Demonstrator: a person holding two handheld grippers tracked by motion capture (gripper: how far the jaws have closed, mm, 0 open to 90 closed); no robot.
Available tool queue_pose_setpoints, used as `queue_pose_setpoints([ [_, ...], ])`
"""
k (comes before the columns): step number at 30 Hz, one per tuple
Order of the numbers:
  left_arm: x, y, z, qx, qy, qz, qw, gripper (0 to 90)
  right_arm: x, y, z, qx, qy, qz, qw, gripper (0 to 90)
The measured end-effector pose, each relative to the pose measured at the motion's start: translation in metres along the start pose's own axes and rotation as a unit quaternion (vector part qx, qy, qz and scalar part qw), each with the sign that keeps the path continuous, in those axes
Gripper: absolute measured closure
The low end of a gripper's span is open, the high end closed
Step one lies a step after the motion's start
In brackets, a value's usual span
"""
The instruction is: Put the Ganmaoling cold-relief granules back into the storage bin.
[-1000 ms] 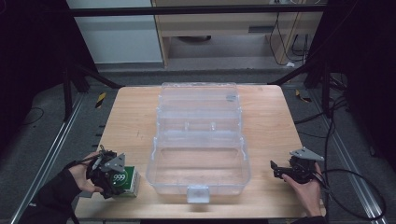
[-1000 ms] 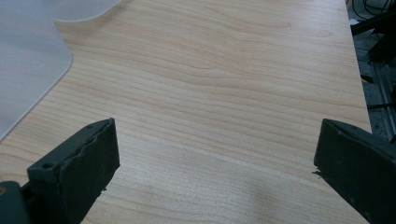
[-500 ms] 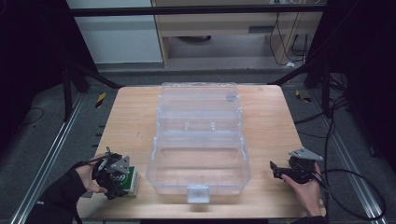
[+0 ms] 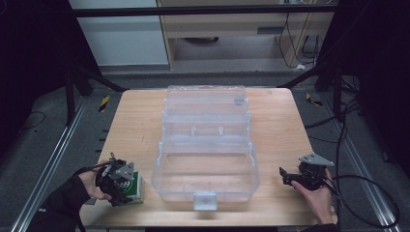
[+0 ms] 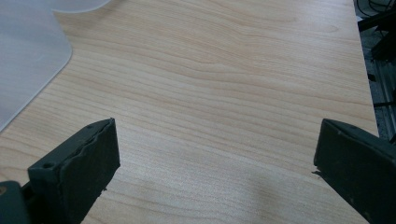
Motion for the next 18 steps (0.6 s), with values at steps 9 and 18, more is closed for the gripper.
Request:
queue_pose_setpoints([
  [9, -0.002, -0.002, 0.000, 0.007, -0.030, 0.001, 0.9995, 14.4, 0.000, 0.000, 0.000, 0.001, 0.000, -0.001, 1.0000, 0.7],
  [18, -0.004, -0.017, -0.003, -0.014, -0.044, 0.003, 0.9989, 14.6, 0.001, 0.000, 0.000, 0.001, 0.000, -0.002, 1.0000, 0.8],
])
Point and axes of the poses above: each handheld gripper's, and its own axes: y roughly forward along the jaws, z roughly out of its underside, x roughly to its left, the point moved 7 cm from there along y, roughly forward along the jaws, and after that the axes turned 6 degrees about -y, right-handed, at the moved point
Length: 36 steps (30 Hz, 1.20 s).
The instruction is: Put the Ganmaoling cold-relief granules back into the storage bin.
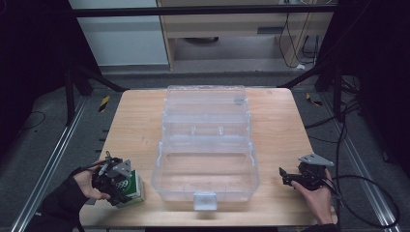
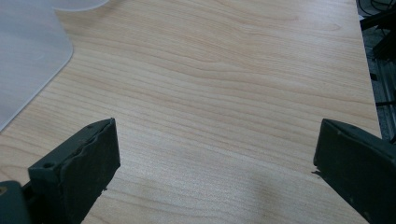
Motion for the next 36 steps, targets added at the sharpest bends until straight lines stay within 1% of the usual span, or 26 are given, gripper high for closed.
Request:
queue_pose_setpoints([
  [6, 0.000, -0.023, -0.009, -0.017, 0.004, -0.012, 0.9998, 14.6, 0.000, 0.000, 0.000, 0.000, 0.001, -0.001, 1.0000, 0.9],
  [8, 0.000, -0.031, -0.013, -0.020, 0.012, -0.019, 0.9996, 14.6, 0.000, 0.000, 0.000, 0.000, 0.000, -0.001, 1.0000, 0.9],
  [12, 0.000, -0.048, -0.023, -0.034, 0.017, -0.031, 0.9988, 14.6, 0.000, 0.000, 0.000, -0.001, 0.001, -0.001, 1.0000, 0.9],
  [16, -0.001, -0.060, -0.033, -0.045, 0.024, -0.037, 0.9980, 14.6, 0.000, 0.000, 0.000, -0.001, 0.001, -0.001, 1.0000, 0.9],
  [24, -0.004, -0.080, -0.052, -0.048, 0.039, -0.045, 0.9971, 14.7, 0.000, -0.001, 0.000, -0.003, 0.001, -0.002, 1.0000, 0.9],
  [27, -0.005, -0.086, -0.059, -0.050, 0.047, -0.049, 0.9965, 14.7, 0.000, -0.001, 0.000, -0.003, 0.004, -0.002, 1.0000, 0.9],
  [33, -0.006, -0.092, -0.073, -0.058, 0.056, -0.047, 0.9956, 14.7, 0.000, 0.000, 0.000, -0.002, 0.003, -0.002, 1.0000, 0.9],
  [36, -0.007, -0.094, -0.078, -0.057, 0.063, -0.049, 0.9952, 14.7, 0.000, 0.000, 0.000, -0.002, 0.003, -0.002, 1.0000, 0.9],
])
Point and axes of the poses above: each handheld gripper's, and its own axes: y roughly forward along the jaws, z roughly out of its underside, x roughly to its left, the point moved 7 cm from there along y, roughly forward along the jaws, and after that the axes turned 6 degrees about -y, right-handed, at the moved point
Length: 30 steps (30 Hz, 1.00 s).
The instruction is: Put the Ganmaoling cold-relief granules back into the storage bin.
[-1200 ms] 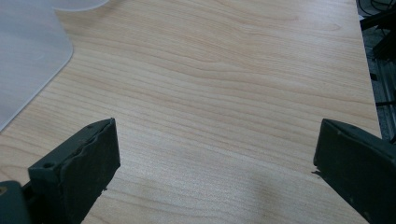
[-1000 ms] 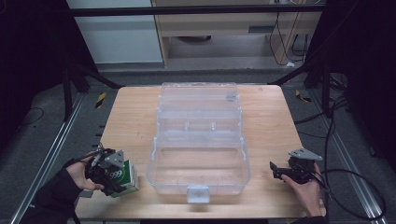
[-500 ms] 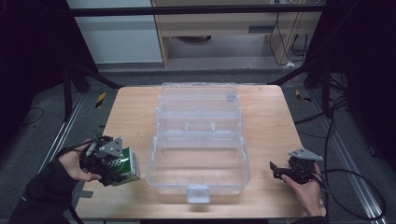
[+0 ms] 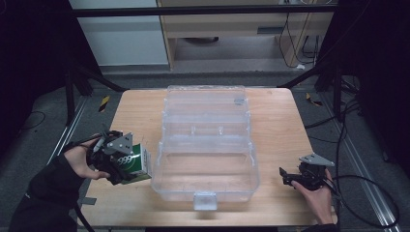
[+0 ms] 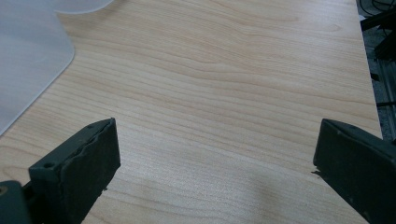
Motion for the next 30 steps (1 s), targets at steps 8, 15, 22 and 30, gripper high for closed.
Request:
queue_pose_setpoints([
  [8, -0.003, 0.000, -0.022, -0.008, 0.015, 0.003, 0.9998, 14.7, 0.000, 0.000, 0.000, -0.001, 0.001, 0.000, 1.0000, 1.0],
  [15, -0.005, 0.008, -0.038, -0.006, 0.031, 0.009, 0.9994, 14.7, 0.000, -0.001, 0.000, -0.003, 0.002, -0.001, 1.0000, 1.0],
  [22, -0.008, 0.017, -0.052, -0.004, 0.042, 0.016, 0.9990, 14.7, 0.000, -0.001, 0.000, -0.002, 0.002, -0.001, 1.0000, 1.0],
  [30, -0.010, 0.026, -0.066, -0.008, 0.051, 0.023, 0.9984, 14.7, 0.000, 0.000, 0.000, -0.002, 0.002, -0.002, 1.0000, 1.0],
])
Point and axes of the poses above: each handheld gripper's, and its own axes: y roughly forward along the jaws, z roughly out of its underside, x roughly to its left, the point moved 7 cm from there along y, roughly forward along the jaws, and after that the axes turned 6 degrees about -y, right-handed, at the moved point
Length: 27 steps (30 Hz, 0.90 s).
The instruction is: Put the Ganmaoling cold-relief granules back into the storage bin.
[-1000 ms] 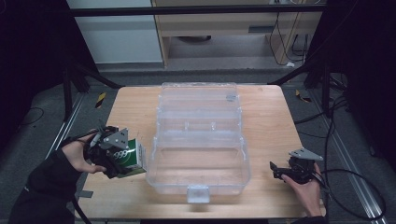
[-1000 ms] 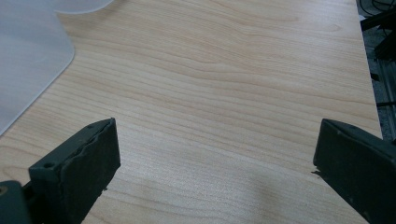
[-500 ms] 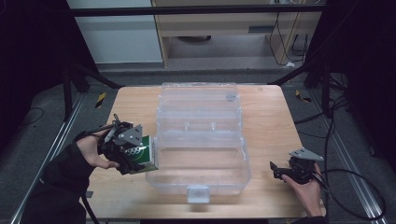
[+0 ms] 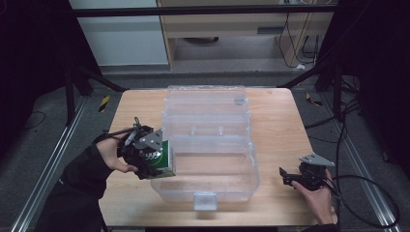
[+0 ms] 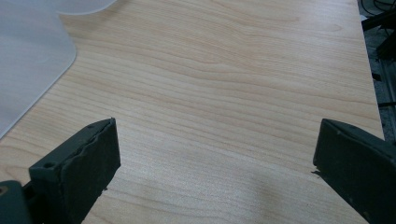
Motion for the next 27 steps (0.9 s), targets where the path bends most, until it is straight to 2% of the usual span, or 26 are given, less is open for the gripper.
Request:
queue_pose_setpoints([
  [4, 0.000, 0.005, -0.005, 0.005, 0.008, 0.003, 0.9999, 14.7, 0.001, 0.000, 0.000, 0.002, 0.000, -0.001, 1.0000, 1.0],
  [10, -0.001, 0.014, -0.011, 0.001, 0.013, 0.007, 0.9999, 14.7, 0.001, 0.000, 0.001, 0.002, -0.001, -0.003, 1.0000, 1.0],
  [27, -0.002, 0.037, -0.010, 0.016, 0.018, 0.019, 0.9995, 14.7, 0.001, 0.002, 0.001, 0.005, -0.009, -0.001, 0.9999, 1.0],
])
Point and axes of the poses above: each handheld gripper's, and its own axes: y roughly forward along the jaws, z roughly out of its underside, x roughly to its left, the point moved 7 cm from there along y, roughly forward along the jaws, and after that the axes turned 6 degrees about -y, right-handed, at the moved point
